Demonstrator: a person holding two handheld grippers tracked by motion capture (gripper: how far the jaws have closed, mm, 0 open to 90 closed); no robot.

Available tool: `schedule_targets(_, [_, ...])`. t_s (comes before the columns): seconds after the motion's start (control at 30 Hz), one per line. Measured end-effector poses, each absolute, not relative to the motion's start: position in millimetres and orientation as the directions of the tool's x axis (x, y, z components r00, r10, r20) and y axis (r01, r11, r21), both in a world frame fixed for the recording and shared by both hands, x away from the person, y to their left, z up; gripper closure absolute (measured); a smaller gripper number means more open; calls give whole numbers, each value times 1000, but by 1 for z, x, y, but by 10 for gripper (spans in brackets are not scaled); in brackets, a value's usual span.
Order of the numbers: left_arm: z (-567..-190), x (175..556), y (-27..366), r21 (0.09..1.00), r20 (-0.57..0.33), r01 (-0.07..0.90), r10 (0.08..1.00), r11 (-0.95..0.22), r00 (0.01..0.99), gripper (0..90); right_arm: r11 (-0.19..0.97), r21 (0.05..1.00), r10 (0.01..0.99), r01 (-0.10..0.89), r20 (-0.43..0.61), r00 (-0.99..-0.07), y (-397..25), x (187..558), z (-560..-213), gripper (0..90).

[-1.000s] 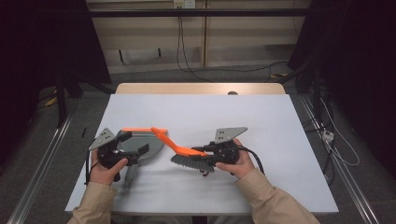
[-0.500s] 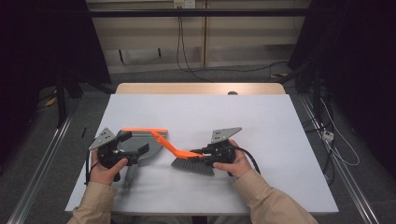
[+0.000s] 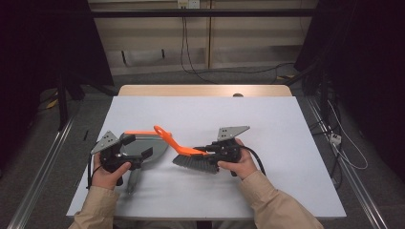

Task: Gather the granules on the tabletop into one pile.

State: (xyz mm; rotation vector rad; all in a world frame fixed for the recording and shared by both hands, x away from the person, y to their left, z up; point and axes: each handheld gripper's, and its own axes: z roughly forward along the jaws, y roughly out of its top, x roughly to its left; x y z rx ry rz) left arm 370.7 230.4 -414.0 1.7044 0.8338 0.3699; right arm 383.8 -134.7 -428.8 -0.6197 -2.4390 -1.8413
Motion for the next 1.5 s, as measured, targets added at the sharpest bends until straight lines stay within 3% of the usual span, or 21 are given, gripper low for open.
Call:
schedule_targets(0.33, [-411, 368, 232, 938, -176, 331, 690, -98, 702, 48, 192, 922, 445, 335, 222, -868, -134, 377, -415, 713])
schedule_targets(0.67, [-412, 367, 234, 938, -178, 332, 690, -95, 702, 48, 130, 906, 501, 403, 291, -815, -109, 375, -425, 713])
schedule_targets(0.8, [-412, 367, 234, 939, -176, 330, 692, -95, 701, 48, 170, 893, 507, 416, 283, -815, -97, 371, -434, 713])
schedule_targets(1.1, [-412, 367, 234, 939, -175, 330, 693, -95, 700, 48, 143, 870, 569, 473, 319, -758, -85, 368, -444, 713])
schedule_targets(1.5, [-411, 366, 235, 941, -175, 326, 694, -91, 698, 48, 41, 835, 660, 549, 390, -643, -115, 365, -448, 714])
